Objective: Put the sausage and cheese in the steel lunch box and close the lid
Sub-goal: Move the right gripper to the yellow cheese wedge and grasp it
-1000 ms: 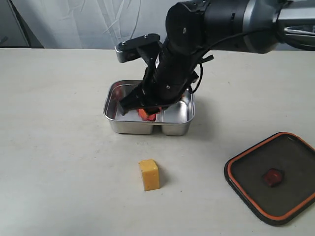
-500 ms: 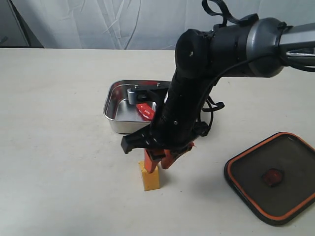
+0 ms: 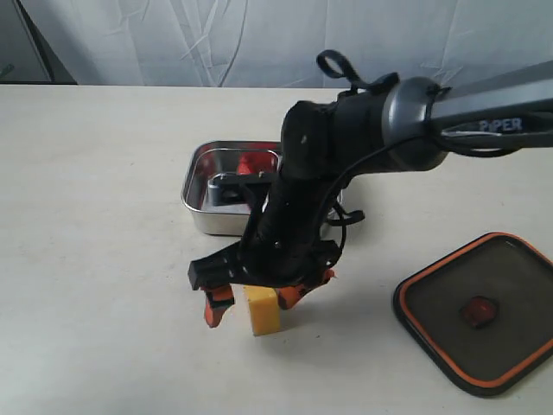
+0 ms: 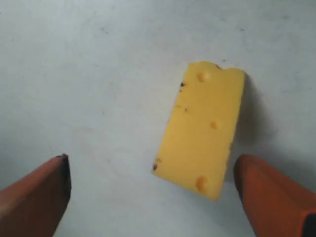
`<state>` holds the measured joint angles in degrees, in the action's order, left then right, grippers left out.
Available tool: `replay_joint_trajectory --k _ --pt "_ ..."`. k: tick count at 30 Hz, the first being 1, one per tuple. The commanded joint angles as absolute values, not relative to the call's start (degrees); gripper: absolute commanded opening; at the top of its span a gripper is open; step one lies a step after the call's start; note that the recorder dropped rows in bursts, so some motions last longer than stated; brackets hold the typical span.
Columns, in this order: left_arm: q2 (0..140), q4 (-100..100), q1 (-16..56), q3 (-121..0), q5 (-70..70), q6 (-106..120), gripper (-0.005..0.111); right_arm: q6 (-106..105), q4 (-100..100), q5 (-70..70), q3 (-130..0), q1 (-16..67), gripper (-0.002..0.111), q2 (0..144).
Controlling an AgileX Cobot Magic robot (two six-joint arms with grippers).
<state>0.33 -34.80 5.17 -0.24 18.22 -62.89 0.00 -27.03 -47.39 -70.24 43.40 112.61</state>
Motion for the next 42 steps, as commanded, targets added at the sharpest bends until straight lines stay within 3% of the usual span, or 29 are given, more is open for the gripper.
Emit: replay_joint_trajectory --k 1,4,8,21,25,31,34,42 --pt "0.0 -35.1 5.29 0.0 18.01 -62.76 0.0 0.0 -27.47 -46.54 -69.96 44.59 0.077 114.48" --pt "0.0 -35.1 5.29 0.0 18.01 -62.76 0.0 0.0 -26.97 -46.15 -69.96 44.59 0.052 114.82" --pt "0.0 -35.1 5.29 0.0 18.01 -62.76 0.0 0.0 -26.86 -46.15 -69.96 44.59 0.003 114.82" --pt "0.0 -35.1 5.29 0.0 18.01 -62.76 0.0 0.0 -31.09 -50.85 -69.96 44.59 -0.001 114.32" --pt "0.0 -35.1 5.29 0.0 18.01 -62.76 0.0 0.0 -34.08 -50.62 -69.96 44.72 0.011 113.38" --pt "0.0 -35.1 5.29 0.0 18.01 -62.76 0.0 7.2 -33.87 -48.73 -69.96 44.72 0.066 113.4" --pt "0.0 -35.1 5.29 0.0 18.01 -62.76 0.0 10.04 -33.87 -44.1 -69.96 44.72 0.084 113.51" --pt "0.0 -35.1 5.29 0.0 18.01 -62.76 0.0 18.84 -30.21 -36.33 -69.96 44.72 0.086 113.51"
